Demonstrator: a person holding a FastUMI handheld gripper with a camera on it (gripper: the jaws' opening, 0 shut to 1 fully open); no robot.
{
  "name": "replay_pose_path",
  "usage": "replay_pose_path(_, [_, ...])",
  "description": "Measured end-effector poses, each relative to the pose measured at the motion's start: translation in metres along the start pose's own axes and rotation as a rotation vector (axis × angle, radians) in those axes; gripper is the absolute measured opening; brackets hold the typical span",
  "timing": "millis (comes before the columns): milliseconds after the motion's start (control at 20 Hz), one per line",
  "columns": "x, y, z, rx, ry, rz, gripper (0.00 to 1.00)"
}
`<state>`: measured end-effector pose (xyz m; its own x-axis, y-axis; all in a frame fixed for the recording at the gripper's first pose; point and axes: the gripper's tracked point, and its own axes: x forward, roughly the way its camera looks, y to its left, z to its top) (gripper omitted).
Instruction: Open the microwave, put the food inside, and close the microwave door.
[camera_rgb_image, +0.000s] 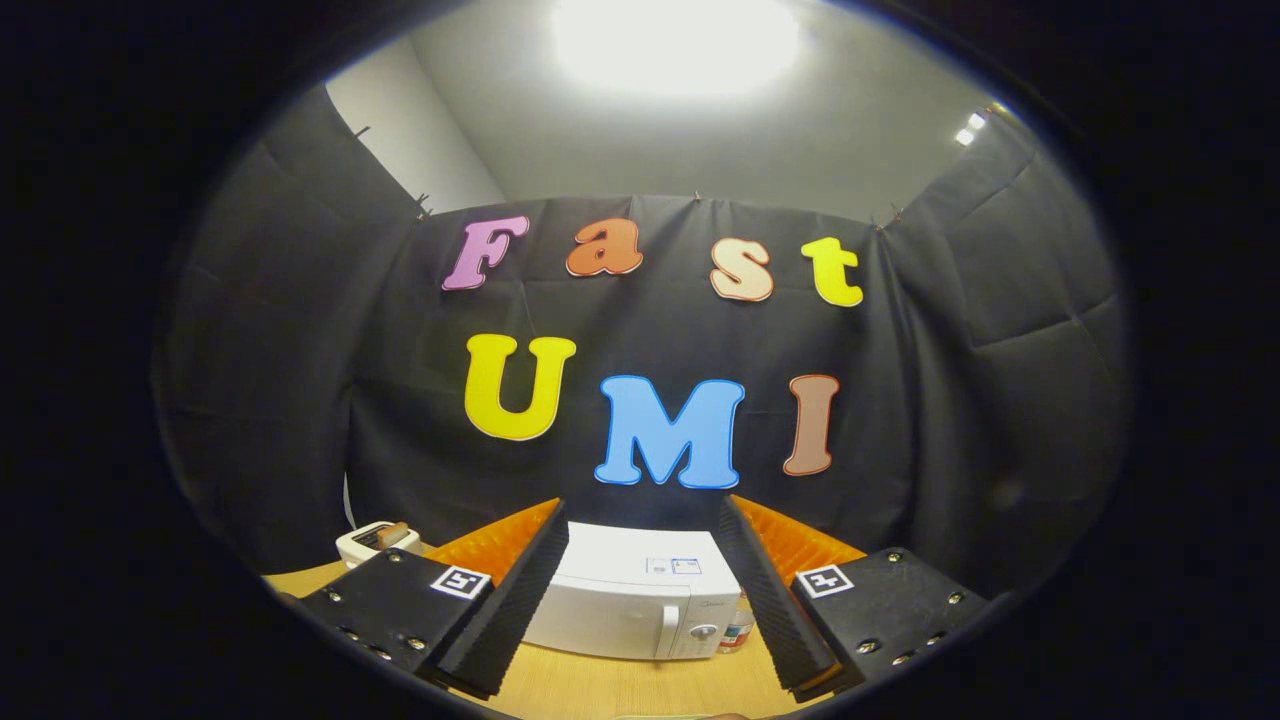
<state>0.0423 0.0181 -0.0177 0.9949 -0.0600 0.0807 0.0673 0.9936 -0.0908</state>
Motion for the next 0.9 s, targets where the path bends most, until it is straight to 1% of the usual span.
replay_pose_path(150, [0.019,-0.002,-0.031,0.020,0.018,0.014,0.96])
replay_pose_path(550, [0.070,-0.022,-0.126,0.088,0.095,0.007,0.95])
replay_pose_path(900, [0.101,-0.033,-0.220,0.068,0.157,0.004,0.96])
